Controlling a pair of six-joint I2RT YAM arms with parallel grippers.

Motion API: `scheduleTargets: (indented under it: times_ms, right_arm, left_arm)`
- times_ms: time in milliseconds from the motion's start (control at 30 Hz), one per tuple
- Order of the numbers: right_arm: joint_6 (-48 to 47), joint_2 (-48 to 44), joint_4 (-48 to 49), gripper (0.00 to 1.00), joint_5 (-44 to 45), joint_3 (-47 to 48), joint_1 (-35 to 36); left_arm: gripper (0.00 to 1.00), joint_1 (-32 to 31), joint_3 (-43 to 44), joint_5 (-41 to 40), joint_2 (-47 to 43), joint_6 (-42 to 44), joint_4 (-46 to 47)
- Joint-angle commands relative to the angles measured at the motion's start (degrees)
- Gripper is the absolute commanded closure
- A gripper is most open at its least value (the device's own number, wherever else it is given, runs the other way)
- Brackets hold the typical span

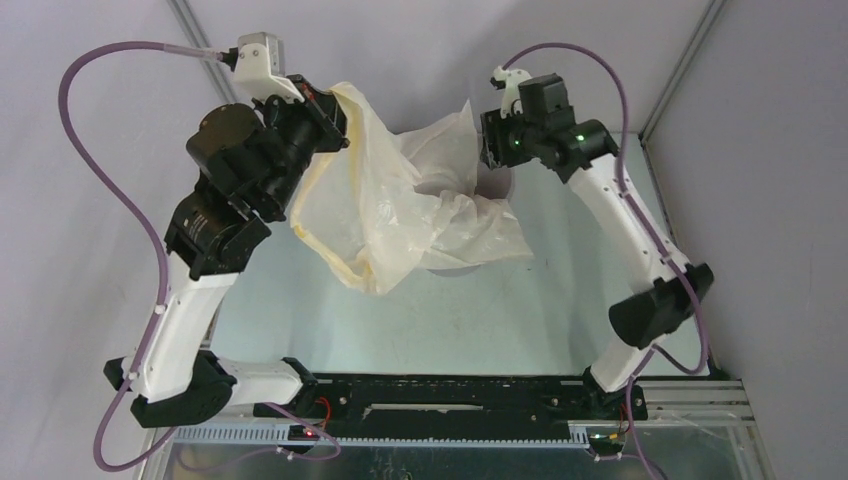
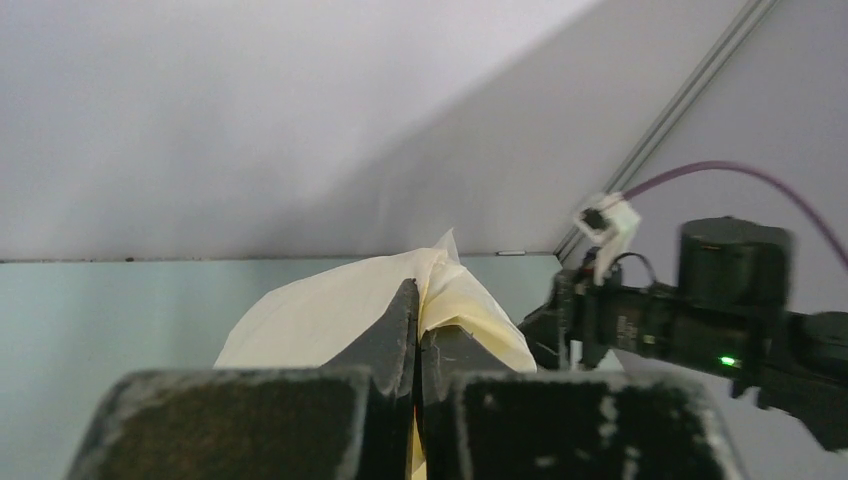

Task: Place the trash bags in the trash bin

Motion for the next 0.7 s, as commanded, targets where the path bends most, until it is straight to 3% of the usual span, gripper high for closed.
scheduleTargets:
  times_ms: [0, 100, 267, 567, 667]
  right_arm:
    - [-0.6, -5.3, -1.8, 0.41, -7.5, 2.1, 0.8]
    - [-1.9, -7.4, -2.8, 0.32, -14.0, 0.9, 1.1]
    - [-3.6, -7.9, -6.0, 0.27, -19.6, -0.4, 2.0]
    - [-3.7, -4.3, -7.3, 0.33, -19.1, -1.2, 4.5]
    - [-3.7, -2.9, -7.8, 0.40, -18.4, -1.4, 5.3]
  left_arm:
    - [0.99, 0.6, 0.9, -1.2, 0.0, 0.1, 2.3]
    - [0.99, 0.6, 0.8, -1.3, -0.1, 0.2, 2.3]
    - [0.99, 0.6, 0.5, -1.2, -0.5, 0.4, 2.3]
    - [0.98, 0.7, -0.2, -0.9, -1.6, 0.6, 2.4]
    - [0.98, 0.7, -0.9, -1.0, -2.2, 0.8, 2.6]
